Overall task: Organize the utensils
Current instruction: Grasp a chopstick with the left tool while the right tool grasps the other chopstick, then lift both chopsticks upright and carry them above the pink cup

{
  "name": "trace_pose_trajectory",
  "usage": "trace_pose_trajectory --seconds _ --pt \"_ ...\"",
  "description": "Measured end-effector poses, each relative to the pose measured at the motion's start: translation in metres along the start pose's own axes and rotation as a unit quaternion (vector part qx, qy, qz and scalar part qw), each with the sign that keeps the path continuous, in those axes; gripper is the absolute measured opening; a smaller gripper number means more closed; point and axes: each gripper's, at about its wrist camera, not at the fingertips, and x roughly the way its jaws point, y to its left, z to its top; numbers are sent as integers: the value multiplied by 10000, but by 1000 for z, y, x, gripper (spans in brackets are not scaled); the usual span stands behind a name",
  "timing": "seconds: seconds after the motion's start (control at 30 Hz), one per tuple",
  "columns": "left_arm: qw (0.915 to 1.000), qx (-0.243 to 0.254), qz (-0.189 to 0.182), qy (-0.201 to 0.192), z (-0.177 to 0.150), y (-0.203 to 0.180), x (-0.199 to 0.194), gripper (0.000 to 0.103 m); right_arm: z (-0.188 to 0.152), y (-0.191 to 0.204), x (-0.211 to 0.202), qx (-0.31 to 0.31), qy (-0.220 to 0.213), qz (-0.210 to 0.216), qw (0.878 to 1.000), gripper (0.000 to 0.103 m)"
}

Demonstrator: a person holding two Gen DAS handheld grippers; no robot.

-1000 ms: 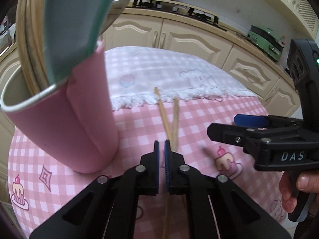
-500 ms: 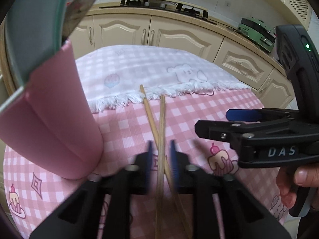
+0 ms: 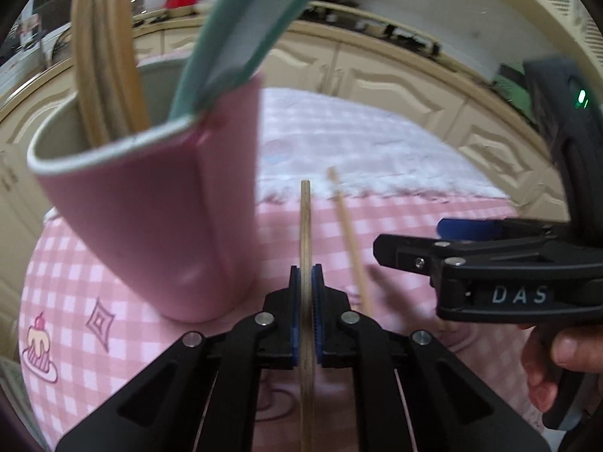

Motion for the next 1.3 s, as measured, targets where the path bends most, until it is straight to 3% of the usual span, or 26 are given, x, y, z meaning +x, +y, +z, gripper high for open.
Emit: trace_pose_trajectory --seconds 0.1,0.13,0.23,0.3,0.4,0.57,0.63,0.67,0.7,0.77,0.83,0.93,1.17,1.3 --pt "10000 22 41 33 0 0 1 7 6 17 9 -395 34 -253 9989 78" --pt "9999 104 83 61 1 -2 2 8 6 23 11 -589 27 -421 9974 69" --pt "9998 148 -40 147 5 -4 3 23 1 27 8 -859 2 -486 9951 48" --pt "9989 417 -104 187 5 -12 4 39 -7 17 1 -841 19 -407 9956 40" --pt "9978 646 15 171 5 -20 6 43 -13 0 -8 -615 76 -287 9977 36" --pt "9992 322 -92 196 16 -11 10 43 -7 -11 -9 -85 135 -171 9997 37" --pt "9992 352 -37 210 16 -12 11 42 -1 -9 -5 -55 108 -253 9996 37" --pt "9991 377 21 208 16 -12 11 37 2 -7 -3 -104 98 -322 9994 37" --pt "9988 423 123 195 16 -13 12 23 5 -4 -1 -193 95 -408 9989 36" --pt "9986 424 257 160 17 -11 13 6 6 1 1 -405 78 -536 9977 19" --pt "9994 259 31 211 18 -1 11 6 4 0 0 -439 87 -463 9979 13" --pt "9994 250 -27 223 15 1 8 5 -5 -5 -6 -415 106 -234 9988 6" --pt "9993 189 -299 90 0 1 -10 5 -32 -22 -34 -1 -210 485 9986 6" --pt "9976 160 -602 -294 -9 5 -40 5 -41 -33 -62 169 -639 930 9935 6"
